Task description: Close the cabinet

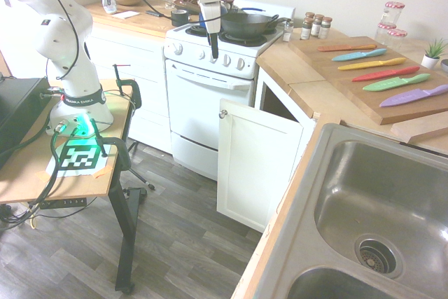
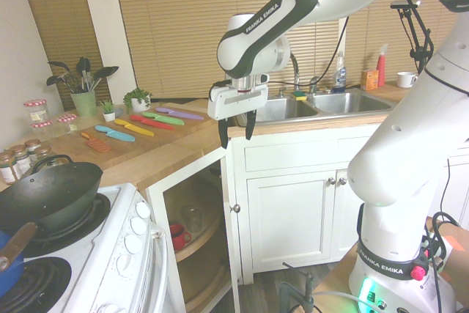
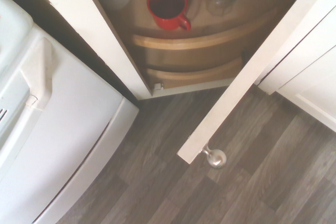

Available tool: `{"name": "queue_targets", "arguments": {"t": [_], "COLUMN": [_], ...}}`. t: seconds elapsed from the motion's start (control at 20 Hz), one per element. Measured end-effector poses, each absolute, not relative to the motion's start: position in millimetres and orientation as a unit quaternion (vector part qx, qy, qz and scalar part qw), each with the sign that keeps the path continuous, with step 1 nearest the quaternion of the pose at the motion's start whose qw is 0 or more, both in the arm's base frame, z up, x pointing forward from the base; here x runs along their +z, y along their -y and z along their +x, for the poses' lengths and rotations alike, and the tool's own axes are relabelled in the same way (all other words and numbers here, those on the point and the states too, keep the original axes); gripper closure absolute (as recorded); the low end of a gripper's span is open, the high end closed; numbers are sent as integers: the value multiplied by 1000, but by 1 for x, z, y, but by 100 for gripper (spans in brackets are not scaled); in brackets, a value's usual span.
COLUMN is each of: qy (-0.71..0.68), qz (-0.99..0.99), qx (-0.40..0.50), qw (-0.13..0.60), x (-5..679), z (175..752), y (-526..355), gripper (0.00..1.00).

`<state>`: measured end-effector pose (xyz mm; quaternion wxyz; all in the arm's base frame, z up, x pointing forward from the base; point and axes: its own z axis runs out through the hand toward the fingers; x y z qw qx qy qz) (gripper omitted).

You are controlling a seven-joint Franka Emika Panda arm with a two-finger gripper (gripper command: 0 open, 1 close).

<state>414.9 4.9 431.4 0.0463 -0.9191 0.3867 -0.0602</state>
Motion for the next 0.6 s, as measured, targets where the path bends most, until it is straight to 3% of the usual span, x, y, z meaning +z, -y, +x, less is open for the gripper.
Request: {"name": "queue_targets", "arguments": {"t": [0.6], "qy": [-434], "qz": [-899], "qx": [-48], "qw": [30], "x": [371], "z": [472], "y": [70], "gripper": [0]}}
